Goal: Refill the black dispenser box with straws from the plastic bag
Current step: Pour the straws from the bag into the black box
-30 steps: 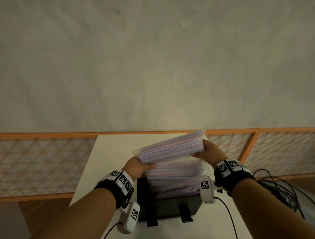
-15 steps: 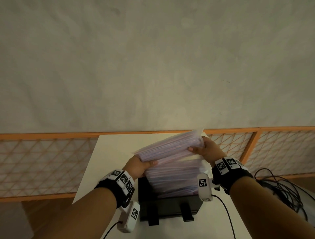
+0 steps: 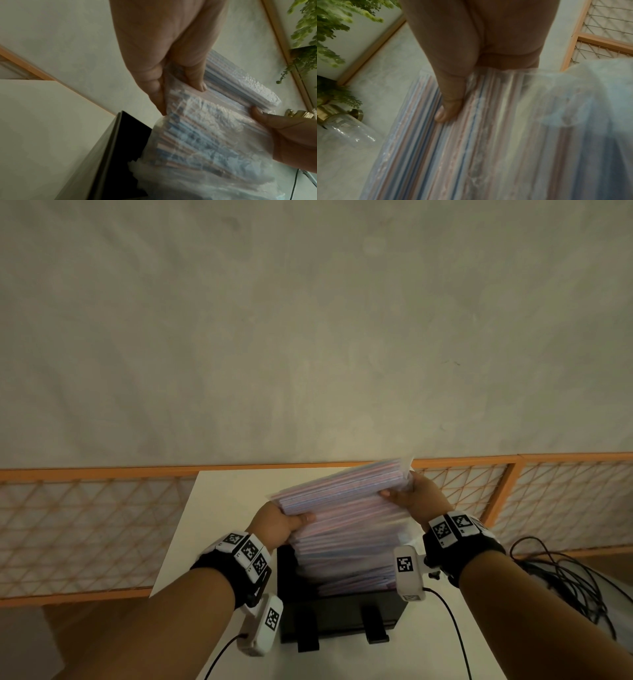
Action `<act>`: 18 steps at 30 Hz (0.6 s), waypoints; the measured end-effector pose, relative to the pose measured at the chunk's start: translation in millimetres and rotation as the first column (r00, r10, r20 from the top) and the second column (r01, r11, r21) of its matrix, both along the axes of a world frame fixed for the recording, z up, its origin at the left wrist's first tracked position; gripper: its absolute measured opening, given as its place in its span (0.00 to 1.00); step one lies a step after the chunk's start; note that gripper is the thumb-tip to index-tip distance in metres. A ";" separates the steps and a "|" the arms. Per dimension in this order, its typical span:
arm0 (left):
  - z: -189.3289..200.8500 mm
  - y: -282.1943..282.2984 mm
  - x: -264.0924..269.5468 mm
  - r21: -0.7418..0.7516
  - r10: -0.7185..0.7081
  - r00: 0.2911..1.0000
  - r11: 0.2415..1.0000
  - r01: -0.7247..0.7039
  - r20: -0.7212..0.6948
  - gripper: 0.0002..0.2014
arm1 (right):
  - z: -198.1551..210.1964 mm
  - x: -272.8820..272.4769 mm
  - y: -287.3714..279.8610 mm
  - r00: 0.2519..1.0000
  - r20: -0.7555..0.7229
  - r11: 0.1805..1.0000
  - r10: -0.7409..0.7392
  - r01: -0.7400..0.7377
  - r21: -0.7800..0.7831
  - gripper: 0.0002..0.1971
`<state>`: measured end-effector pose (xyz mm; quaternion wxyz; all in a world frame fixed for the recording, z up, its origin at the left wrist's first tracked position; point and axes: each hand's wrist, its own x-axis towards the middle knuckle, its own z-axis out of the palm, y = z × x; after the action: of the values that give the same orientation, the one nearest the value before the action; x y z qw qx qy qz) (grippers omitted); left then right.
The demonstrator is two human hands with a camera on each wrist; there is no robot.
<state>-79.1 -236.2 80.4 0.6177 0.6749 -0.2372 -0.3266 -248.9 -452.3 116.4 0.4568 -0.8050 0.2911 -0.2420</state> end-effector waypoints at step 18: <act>4.2 9.2 9.3 0.263 -0.133 0.991 0.957 0.125 0.014 0.20 | 7.8 -3.8 2.4 0.999 -0.033 1.000 -0.020 0.020 0.005 0.05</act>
<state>-69.9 -227.1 84.6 0.4968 0.7386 -0.2453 -0.3841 -252.7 -449.9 124.2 0.4515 -0.8047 0.3074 -0.2325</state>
